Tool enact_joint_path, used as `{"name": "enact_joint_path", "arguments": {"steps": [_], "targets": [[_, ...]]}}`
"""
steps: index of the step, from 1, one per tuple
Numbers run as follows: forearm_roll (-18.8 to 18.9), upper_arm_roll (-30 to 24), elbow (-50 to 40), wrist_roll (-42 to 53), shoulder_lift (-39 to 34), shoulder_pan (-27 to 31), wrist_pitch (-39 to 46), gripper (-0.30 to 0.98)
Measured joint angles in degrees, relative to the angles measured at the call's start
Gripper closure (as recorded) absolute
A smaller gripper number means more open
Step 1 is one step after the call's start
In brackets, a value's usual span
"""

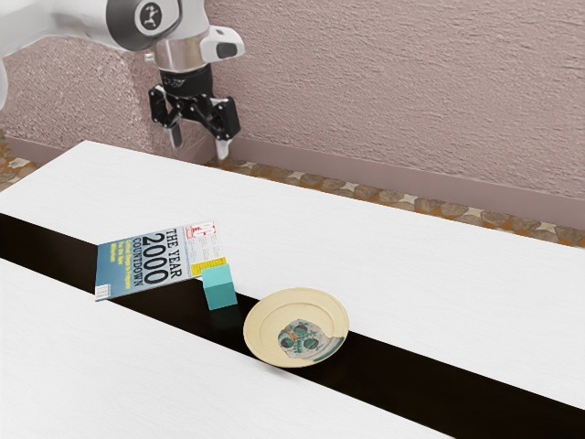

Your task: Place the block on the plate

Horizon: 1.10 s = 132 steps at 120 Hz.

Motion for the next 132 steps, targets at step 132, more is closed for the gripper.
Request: {"name": "enact_joint_path", "arguments": {"steps": [132], "targets": [[-4.67,7.74,4.1,-40.75,16.15,0.26,5.07,0.0]]}}
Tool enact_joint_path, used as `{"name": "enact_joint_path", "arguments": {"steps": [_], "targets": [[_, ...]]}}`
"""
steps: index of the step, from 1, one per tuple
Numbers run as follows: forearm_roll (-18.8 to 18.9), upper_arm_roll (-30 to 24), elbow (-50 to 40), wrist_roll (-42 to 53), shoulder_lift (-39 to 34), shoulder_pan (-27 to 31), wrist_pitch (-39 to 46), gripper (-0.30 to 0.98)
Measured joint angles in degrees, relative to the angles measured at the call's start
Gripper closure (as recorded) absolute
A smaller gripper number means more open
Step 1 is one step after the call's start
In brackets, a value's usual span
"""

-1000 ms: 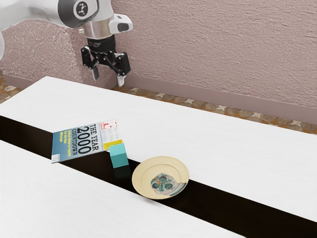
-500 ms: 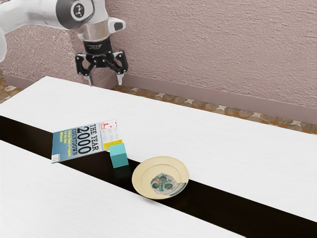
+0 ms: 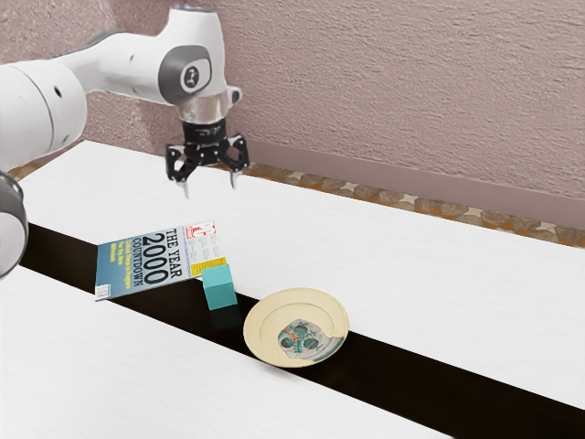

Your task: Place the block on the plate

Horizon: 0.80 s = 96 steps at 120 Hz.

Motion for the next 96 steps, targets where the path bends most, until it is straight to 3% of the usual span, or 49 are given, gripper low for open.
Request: {"name": "enact_joint_path", "arguments": {"steps": [19,96], "targets": [[0.02,0.51,-5.35,-3.63,-2.41,1.01,2.92,0.0],[-1.5,0.1,-5.16,-5.62,12.3,2.93,12.78,0.0]]}}
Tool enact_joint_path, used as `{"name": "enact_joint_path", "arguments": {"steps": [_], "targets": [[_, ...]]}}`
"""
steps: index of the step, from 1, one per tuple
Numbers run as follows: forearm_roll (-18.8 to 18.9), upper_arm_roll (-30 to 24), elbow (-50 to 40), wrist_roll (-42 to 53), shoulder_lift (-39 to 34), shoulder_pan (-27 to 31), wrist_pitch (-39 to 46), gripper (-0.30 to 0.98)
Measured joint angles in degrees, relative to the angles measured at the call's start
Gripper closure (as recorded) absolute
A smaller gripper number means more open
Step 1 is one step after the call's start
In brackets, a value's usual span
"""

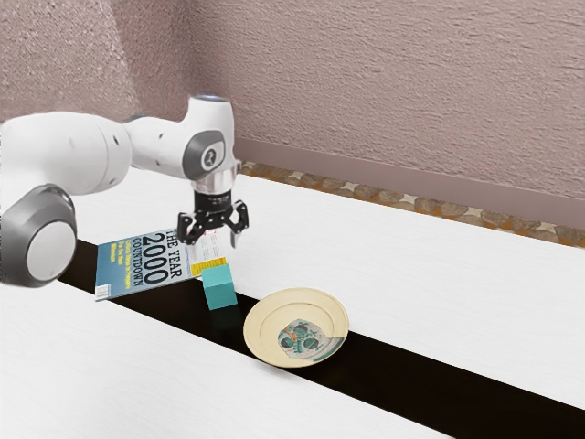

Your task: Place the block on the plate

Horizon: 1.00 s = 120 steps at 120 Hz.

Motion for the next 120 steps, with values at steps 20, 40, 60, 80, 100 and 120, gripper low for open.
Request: {"name": "enact_joint_path", "arguments": {"steps": [20,40,60,80,100,120], "targets": [[-0.5,-0.17,-0.31,0.25,-0.34,-0.02,1.02,0.0],[-0.71,-0.15,-4.66,0.4,-3.93,-0.14,1.45,0.0],[-0.75,-0.13,-5.99,0.5,-4.01,-0.08,2.0,0.0],[-1.11,-0.59,-5.71,1.18,-3.54,-0.15,2.73,0.0],[-1.53,-1.04,-5.62,1.84,-2.52,-0.1,3.46,0.0],[-2.04,-0.98,-5.61,2.36,-0.86,0.0,4.29,0.0]]}}
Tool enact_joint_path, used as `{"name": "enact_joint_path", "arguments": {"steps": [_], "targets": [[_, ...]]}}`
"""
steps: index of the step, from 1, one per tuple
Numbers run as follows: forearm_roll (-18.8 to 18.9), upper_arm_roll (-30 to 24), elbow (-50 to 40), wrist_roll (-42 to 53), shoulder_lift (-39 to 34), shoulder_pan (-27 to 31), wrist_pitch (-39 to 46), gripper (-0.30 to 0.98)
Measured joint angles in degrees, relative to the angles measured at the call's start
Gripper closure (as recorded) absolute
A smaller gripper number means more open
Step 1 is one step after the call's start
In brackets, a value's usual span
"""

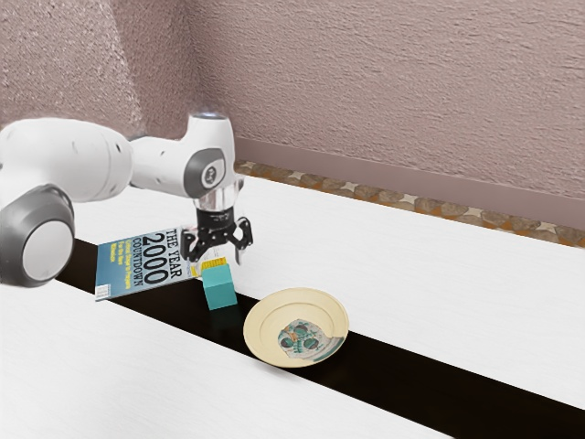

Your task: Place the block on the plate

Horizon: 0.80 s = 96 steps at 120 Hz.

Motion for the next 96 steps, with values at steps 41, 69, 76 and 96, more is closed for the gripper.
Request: {"name": "enact_joint_path", "arguments": {"steps": [41,69,76,96], "targets": [[-0.7,0.01,-0.08,0.71,2.38,0.24,0.93,0.0],[-1.98,0.01,-0.24,1.09,3.53,0.34,2.07,0.13],[-2.39,0.01,-0.25,1.16,3.5,0.35,2.14,0.17],[-2.9,0.03,-0.18,1.41,2.93,0.36,2.04,0.24]]}}
